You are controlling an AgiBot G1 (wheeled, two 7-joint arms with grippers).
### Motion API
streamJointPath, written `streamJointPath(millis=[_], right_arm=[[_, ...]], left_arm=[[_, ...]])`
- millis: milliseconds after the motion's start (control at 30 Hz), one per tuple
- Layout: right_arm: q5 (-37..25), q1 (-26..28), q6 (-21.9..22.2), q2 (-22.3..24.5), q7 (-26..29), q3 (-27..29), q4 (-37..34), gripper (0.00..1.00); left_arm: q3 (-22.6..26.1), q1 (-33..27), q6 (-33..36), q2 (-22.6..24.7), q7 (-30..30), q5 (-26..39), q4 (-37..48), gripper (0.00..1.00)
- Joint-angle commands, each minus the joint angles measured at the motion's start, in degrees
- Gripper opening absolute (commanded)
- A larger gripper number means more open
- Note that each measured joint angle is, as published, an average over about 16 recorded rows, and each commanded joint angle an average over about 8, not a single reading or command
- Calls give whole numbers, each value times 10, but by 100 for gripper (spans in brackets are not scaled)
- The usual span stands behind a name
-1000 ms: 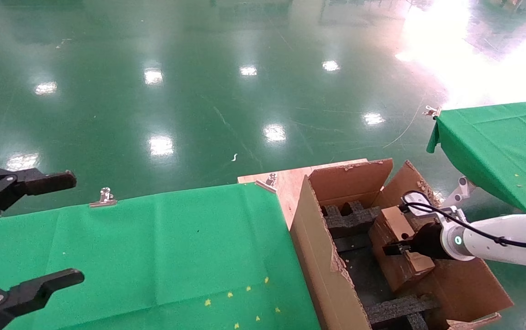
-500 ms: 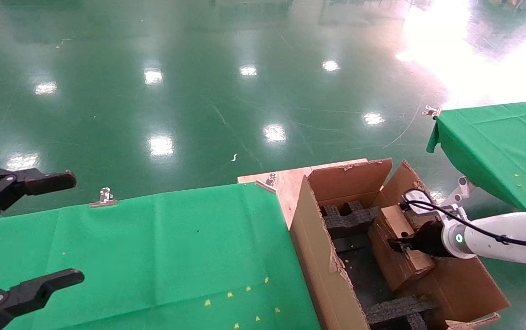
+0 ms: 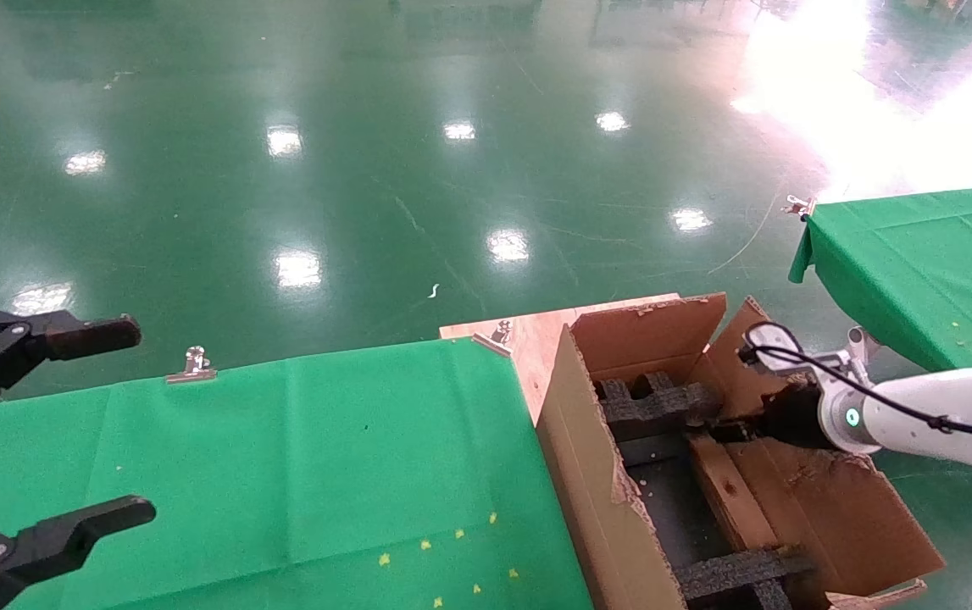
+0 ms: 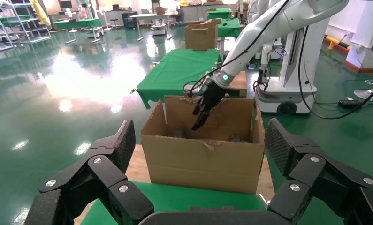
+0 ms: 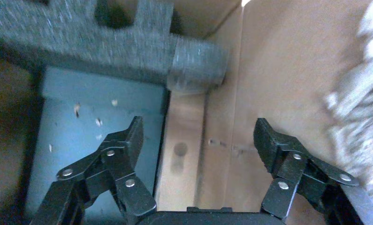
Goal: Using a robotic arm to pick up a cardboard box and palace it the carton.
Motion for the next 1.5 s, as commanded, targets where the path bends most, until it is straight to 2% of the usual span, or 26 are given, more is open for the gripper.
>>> streamJointPath(millis=[33, 300, 567, 700, 1233, 1500], right_arm=[[-4, 6, 2, 3, 3, 1, 6, 100], [0, 77, -10, 29, 12, 31, 80, 100], [68, 138, -26, 78, -21, 83, 210, 100], [95, 153, -34, 92, -37, 99, 244, 100], [92, 142, -39, 87, -38, 102, 233, 100], [130, 96, -95, 75, -101, 177, 231, 100]], left_arm=[[0, 0, 0, 0, 0, 0, 0, 100], [0, 0, 0, 0, 0, 0, 0, 100], [0, 0, 0, 0, 0, 0, 0, 100], [0, 0, 0, 0, 0, 0, 0, 100], [0, 0, 0, 0, 0, 0, 0, 100], [0, 0, 0, 0, 0, 0, 0, 100]])
